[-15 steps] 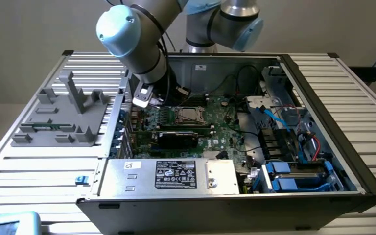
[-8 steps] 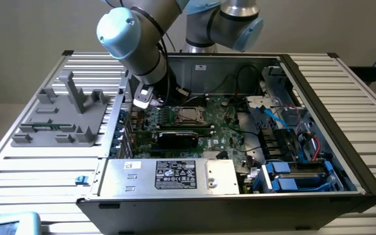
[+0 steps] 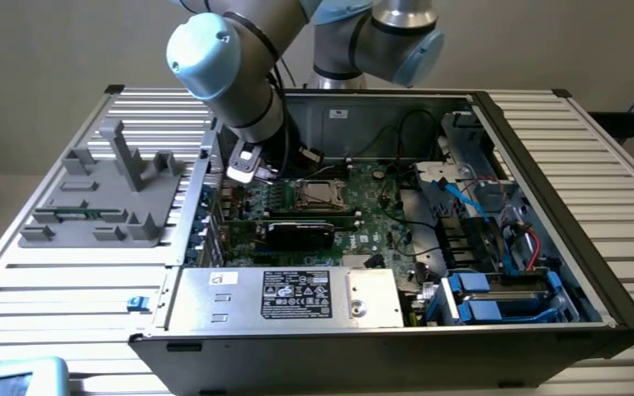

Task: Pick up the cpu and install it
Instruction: 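Install the first cpu locking lever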

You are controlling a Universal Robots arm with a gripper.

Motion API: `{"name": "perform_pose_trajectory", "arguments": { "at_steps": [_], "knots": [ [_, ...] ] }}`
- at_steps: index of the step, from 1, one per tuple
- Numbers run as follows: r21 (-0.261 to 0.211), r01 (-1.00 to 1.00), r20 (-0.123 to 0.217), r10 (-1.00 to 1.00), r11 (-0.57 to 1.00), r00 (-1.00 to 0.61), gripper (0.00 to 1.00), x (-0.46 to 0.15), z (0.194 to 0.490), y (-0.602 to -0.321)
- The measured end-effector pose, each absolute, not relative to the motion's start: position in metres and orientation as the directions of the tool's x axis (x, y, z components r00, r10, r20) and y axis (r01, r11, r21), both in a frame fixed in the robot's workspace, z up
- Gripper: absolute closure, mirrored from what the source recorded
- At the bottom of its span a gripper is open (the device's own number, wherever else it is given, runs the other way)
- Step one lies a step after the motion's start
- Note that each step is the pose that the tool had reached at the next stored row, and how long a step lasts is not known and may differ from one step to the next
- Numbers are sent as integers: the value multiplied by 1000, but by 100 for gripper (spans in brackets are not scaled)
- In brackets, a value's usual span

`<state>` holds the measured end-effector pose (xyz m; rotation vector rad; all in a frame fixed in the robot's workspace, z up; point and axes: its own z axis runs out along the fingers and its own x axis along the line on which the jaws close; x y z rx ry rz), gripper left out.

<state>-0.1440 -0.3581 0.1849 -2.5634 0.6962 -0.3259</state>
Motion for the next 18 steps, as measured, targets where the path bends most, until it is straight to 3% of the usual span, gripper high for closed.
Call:
{"name": "perform_pose_trajectory", "arguments": {
  "at_steps": [18],
  "knots": [
    [-491, -416, 106, -526, -765, 844, 89, -127, 183, -358]
  ]
}}
